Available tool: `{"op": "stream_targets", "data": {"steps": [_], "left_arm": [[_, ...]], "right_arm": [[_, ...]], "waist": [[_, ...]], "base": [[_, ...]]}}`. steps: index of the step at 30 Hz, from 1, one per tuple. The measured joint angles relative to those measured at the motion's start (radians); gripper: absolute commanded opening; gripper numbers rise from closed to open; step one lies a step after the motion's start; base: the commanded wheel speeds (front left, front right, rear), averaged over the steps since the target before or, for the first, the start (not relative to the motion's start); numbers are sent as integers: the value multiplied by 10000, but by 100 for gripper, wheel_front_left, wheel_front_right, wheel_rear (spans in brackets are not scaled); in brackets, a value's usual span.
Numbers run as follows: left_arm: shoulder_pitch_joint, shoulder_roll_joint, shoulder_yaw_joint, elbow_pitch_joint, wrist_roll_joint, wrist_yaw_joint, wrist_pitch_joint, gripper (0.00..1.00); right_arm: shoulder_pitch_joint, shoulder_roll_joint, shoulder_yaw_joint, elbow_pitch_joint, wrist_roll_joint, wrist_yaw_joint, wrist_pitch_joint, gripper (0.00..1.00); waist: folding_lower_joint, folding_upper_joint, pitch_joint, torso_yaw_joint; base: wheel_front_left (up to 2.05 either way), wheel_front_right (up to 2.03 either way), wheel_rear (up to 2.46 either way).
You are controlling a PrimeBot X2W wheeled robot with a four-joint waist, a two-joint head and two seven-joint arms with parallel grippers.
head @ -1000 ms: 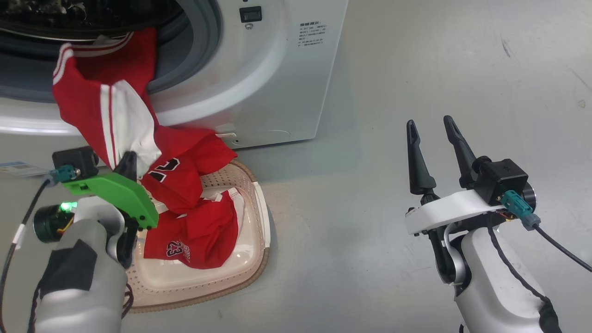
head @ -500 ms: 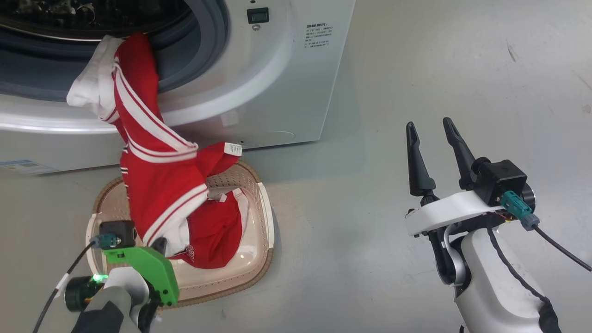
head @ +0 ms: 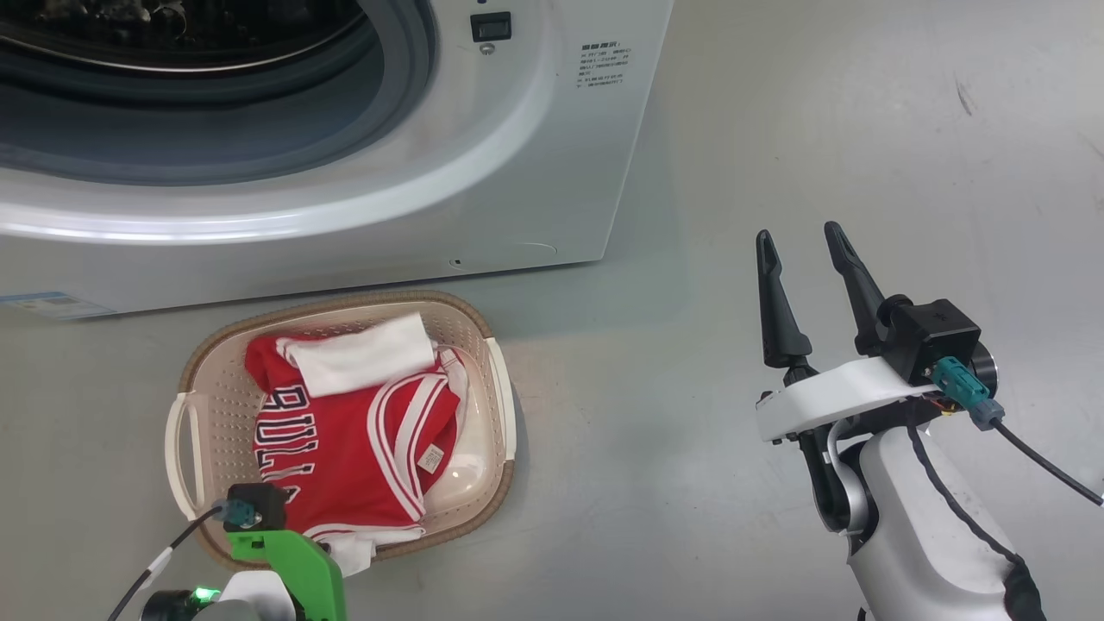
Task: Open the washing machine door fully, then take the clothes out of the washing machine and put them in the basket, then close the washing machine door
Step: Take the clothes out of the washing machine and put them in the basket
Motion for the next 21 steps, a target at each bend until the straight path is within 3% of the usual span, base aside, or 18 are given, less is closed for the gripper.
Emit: {"op": "stream_targets", "data": {"steps": [21], "left_arm": [[-1695, 587, 301, -872, 35, -2, -1241, 0]], "right_arm": [[-134, -2, 150, -268, -102, -6, 0, 100]], "waist": [[0, 0, 1242, -303]], "base": [[0, 0, 0]]}}
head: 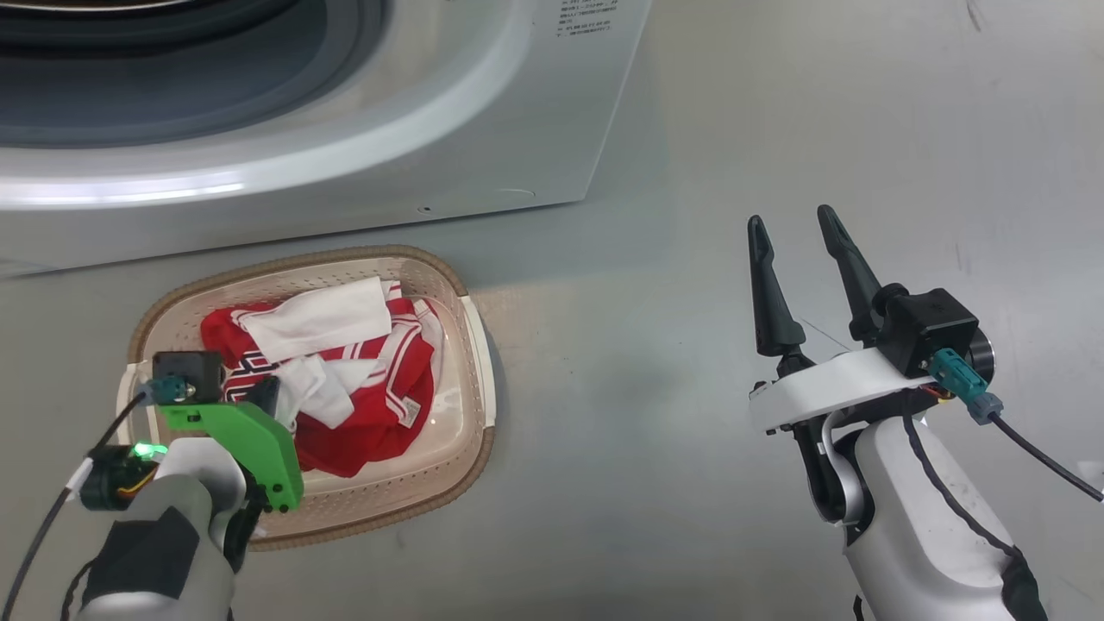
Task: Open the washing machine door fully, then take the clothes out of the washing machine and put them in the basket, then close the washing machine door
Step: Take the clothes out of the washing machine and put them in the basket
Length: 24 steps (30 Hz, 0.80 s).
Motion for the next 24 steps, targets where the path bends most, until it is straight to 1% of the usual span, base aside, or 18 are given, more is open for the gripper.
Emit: {"op": "stream_targets", "data": {"steps": [10, 22, 23, 24], "left_arm": [[-552, 232, -27, -40, 127, 0, -504, 0], [-893, 270, -259, 125, 46, -69, -988, 0], [-898, 284, -272, 167, 46, -69, -1039, 18], [-902, 290, -295, 198, 46, -69, -1126, 53]], "right_arm": [[-314, 0, 111, -305, -69, -25, 0, 100], [-864, -2, 209, -617, -86, -58, 0, 100], [-910, -2, 207, -619, -86, -96, 0, 100], [-954, -2, 190, -617, -100, -115, 0, 100]], "waist": [[0, 0, 944, -290], [0, 0, 2068, -570], [0, 0, 2146, -588], [0, -1, 2216, -606]], "base": [[0, 0, 0], [0, 0, 0], [0, 0, 0], [0, 0, 0]]}}
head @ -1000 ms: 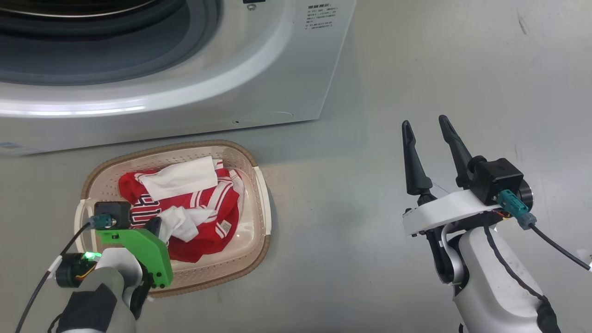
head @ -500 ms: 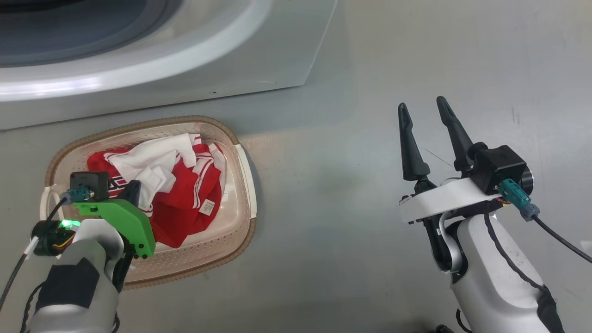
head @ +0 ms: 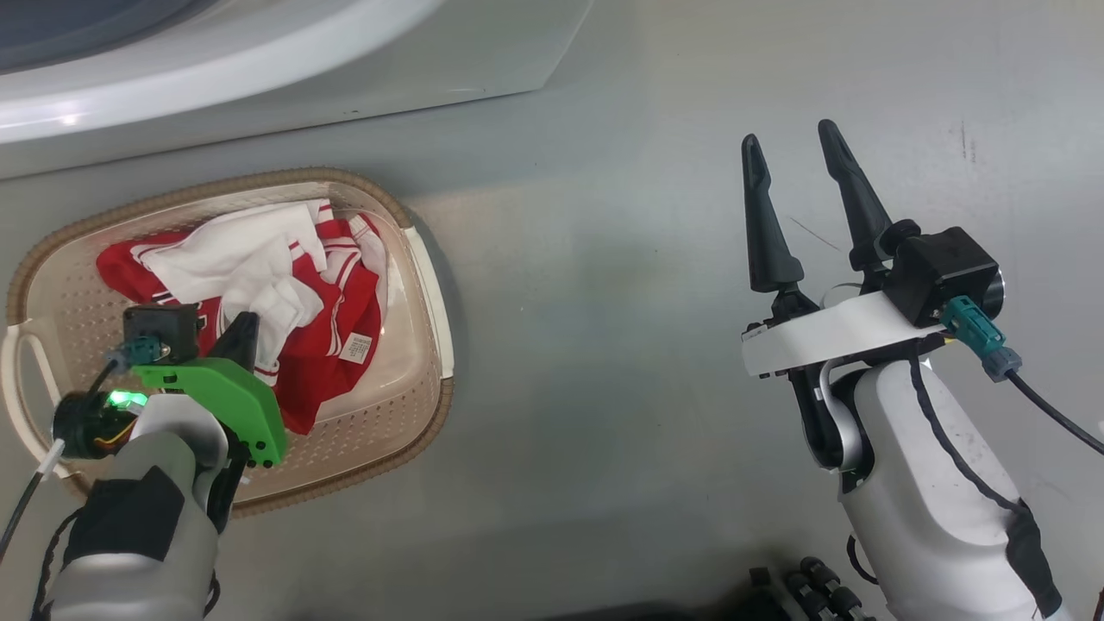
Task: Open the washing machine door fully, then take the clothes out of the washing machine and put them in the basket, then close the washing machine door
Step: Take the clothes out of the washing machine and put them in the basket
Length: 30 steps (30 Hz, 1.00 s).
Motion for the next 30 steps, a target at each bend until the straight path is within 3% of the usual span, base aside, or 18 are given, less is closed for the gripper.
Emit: {"op": "stream_targets", "data": {"steps": [1, 2, 14, 30], "left_arm": [[-2, -2, -15, 21, -2, 0, -79, 96], [-6, -4, -15, 38, -8, 0, -171, 100], [-85, -140, -81, 353, -232, -2, -951, 100], [934, -364, -56, -291, -782, -2, -1269, 100]], "right_arm": [[-20, -2, -17, 4, -31, 0, 0, 100], [-20, -2, -29, 17, -59, 0, 0, 100], [-52, -4, -184, 274, -71, -2, 0, 100], [244, -4, -658, 761, -161, 17, 0, 100]], "waist": [[0, 0, 60, -17], [0, 0, 105, -30], [0, 0, -337, 67], [0, 0, -1954, 295]], "base": [[0, 0, 0], [0, 0, 0], [0, 0, 0], [0, 0, 0]]}}
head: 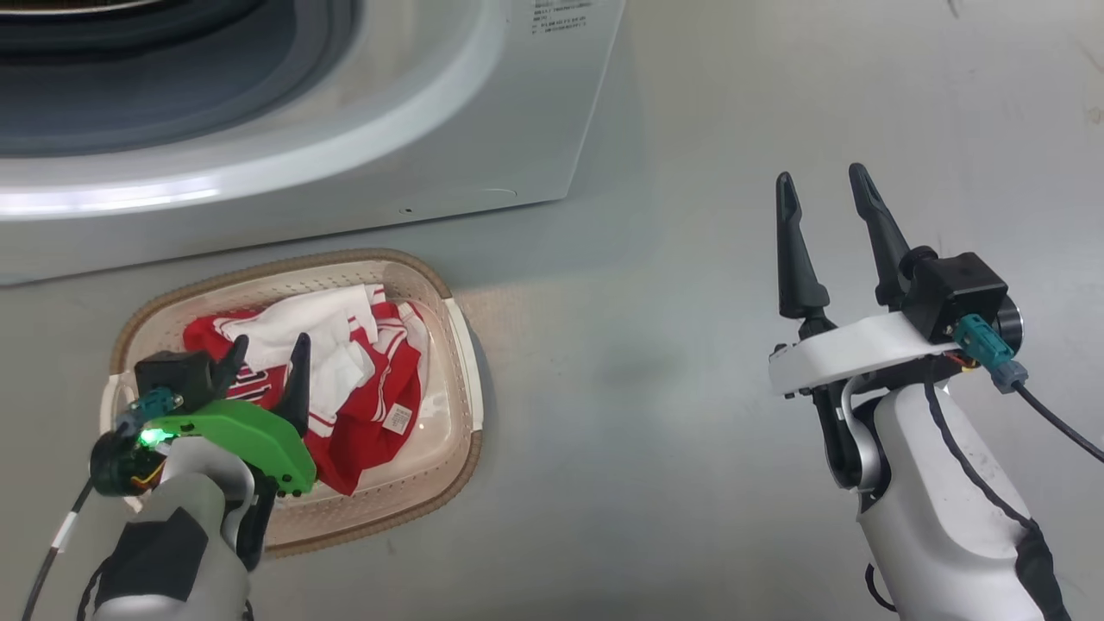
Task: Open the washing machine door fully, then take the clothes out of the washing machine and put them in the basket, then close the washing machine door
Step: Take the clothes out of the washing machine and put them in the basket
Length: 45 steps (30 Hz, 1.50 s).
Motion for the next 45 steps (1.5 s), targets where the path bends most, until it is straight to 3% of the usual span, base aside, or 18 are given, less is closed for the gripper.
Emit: {"op": "stream_targets", "data": {"steps": [26, 45], "left_arm": [[2179, 19, 2031, -4263, 650, 17, 0, 100], [4002, -173, 2926, -6194, 1396, 443, 0, 100]], "right_arm": [[1758, 8, -631, 407, -150, 464, 0, 100], [2488, 17, -686, 268, -240, 690, 0, 100]], "waist": [[-1, 0, -3490, 631], [-1, 0, -4777, 701]], "base": [[0, 0, 0], [0, 0, 0]]}}
